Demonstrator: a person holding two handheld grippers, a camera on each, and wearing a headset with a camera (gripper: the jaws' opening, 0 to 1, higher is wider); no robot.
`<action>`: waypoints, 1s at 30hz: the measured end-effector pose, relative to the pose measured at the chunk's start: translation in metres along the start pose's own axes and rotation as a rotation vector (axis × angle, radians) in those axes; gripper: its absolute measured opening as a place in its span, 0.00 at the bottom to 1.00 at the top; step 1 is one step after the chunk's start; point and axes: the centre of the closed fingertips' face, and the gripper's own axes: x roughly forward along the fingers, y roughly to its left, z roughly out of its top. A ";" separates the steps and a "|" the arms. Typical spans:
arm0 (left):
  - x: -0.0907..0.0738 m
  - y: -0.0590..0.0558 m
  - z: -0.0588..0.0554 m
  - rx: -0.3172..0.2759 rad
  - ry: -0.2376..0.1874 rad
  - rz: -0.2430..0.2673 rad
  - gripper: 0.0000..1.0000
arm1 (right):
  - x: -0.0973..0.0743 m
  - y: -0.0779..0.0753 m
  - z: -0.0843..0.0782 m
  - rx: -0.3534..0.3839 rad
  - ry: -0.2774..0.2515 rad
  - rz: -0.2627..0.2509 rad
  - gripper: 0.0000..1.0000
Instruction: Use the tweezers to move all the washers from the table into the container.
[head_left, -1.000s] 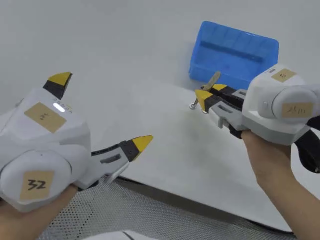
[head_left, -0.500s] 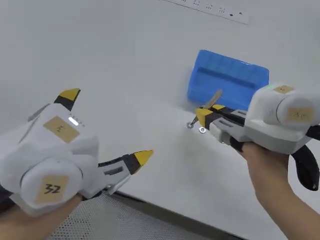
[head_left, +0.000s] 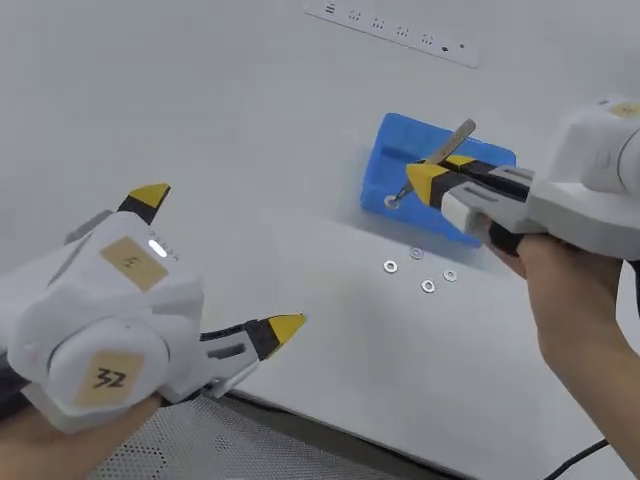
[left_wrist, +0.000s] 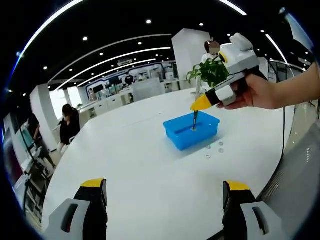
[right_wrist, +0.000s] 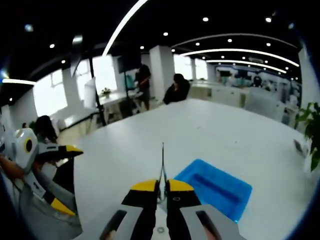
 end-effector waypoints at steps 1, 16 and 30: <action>0.000 0.000 0.000 0.001 0.001 0.000 0.99 | 0.002 -0.003 0.002 -0.013 -0.001 -0.011 0.02; 0.003 -0.020 -0.007 0.018 0.043 -0.098 0.99 | 0.051 -0.052 -0.004 0.036 0.007 -0.075 0.03; 0.005 -0.037 0.008 -0.045 0.089 -0.210 0.99 | 0.078 -0.056 -0.033 0.014 0.050 -0.075 0.03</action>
